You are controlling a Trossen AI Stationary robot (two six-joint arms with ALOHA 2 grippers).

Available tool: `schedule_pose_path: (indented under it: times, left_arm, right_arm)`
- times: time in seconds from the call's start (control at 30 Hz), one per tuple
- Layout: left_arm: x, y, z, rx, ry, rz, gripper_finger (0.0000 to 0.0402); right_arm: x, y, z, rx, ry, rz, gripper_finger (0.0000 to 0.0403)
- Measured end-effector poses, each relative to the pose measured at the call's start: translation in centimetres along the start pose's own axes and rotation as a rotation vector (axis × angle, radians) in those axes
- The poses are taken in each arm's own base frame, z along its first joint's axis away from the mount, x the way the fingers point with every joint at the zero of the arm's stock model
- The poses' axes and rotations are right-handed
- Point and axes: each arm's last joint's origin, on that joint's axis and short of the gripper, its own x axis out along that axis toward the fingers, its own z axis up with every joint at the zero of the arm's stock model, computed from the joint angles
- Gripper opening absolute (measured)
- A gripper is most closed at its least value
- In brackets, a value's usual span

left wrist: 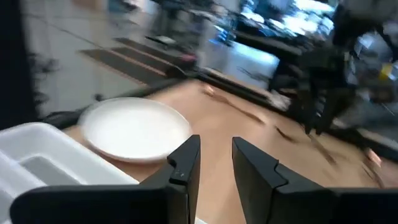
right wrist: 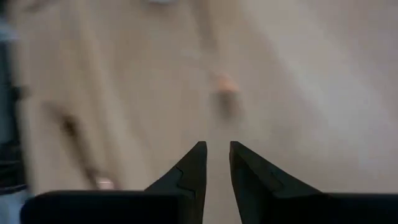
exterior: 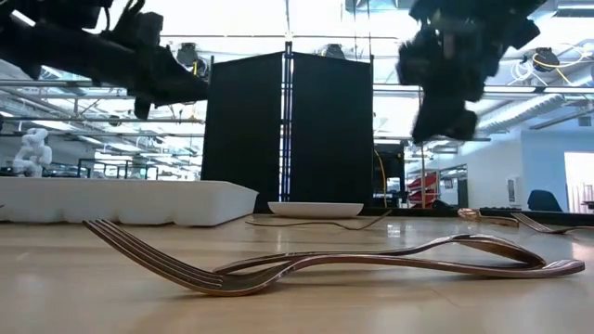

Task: Sort silverware
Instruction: Put the spoon on the silverware tray

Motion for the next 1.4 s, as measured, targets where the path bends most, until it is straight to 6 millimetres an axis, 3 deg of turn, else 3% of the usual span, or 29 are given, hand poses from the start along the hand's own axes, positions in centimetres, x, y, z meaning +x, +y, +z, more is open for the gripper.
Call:
schedule_pose_path:
  times: [0.23,0.47,0.63,0.77,0.97,1.4]
  left_arm:
    - [0.5,-1.3,0.3,0.179,-0.041,-0.298,0.0086]
    - [0.5,-1.4,0.6,0.186,-0.076,-0.326,0.0086]
    - [0.5,-1.4,0.6,0.186,-0.075,-0.328,0.0086]
    - [0.5,-1.5,0.6,0.186,-0.074,-0.333,0.0086]
    - [0.5,-1.5,0.6,0.189,-0.070,-0.342,0.0086]
    - [0.4,-1.6,0.6,0.183,-0.071,-0.363,0.0086]
  right_arm:
    - [3.7,7.1,-1.7,-0.334,-0.023,0.290,0.0061]
    - [7.6,11.1,-3.1,-0.470,0.035,0.327,0.0061]
    - [10.3,12.1,-2.9,-0.480,0.078,0.251,0.0077]
    - [11.7,12.8,-2.6,-0.571,0.151,0.194,0.0117]
    - [11.9,14.0,-1.7,-0.668,0.176,0.184,0.0180]
    - [12.6,15.2,-3.9,-0.702,0.152,0.096,0.0174]
